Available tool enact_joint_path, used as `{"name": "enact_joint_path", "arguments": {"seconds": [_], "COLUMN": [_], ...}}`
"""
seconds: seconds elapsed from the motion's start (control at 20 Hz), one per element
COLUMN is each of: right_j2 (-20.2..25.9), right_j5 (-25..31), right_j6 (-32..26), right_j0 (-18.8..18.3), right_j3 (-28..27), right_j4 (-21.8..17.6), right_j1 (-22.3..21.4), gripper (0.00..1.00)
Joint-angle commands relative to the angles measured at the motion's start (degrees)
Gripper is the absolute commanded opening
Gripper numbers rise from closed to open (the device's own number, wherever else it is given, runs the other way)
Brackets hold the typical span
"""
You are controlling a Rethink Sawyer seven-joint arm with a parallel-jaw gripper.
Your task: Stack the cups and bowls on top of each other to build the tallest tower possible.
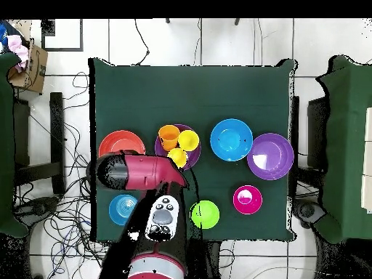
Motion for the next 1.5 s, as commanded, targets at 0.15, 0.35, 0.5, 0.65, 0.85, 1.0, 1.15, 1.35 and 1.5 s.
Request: {"name": "enact_joint_path", "arguments": {"seconds": [0.15,0.35,0.5,0.65,0.85,1.0,1.15,1.35,1.5], "right_j2": [4.1,4.4,5.3,6.1,6.2,6.0,5.8,5.5,5.5], "right_j5": [3.1,0.7,-2.6,-6.0,-6.3,-4.9,-3.1,-1.0,-0.8], "right_j6": [11.4,11.3,10.6,10.2,10.4,10.5,10.4,10.3,10.4], "right_j0": [1.5,1.8,1.1,0.4,0.6,0.9,1.0,1.1,1.4], "right_j3": [3.4,3.5,3.5,3.4,2.9,2.8,2.9,3.4,4.0], "right_j4": [3.9,4.8,5.0,4.8,5.3,5.9,6.5,7.1,7.5], "right_j1": [1.7,3.2,5.3,7.3,8.0,7.0,5.8,3.9,3.3], "gripper": [1.00,1.00,1.00,1.00,1.00,1.00,1.00,1.00,1.00]}}
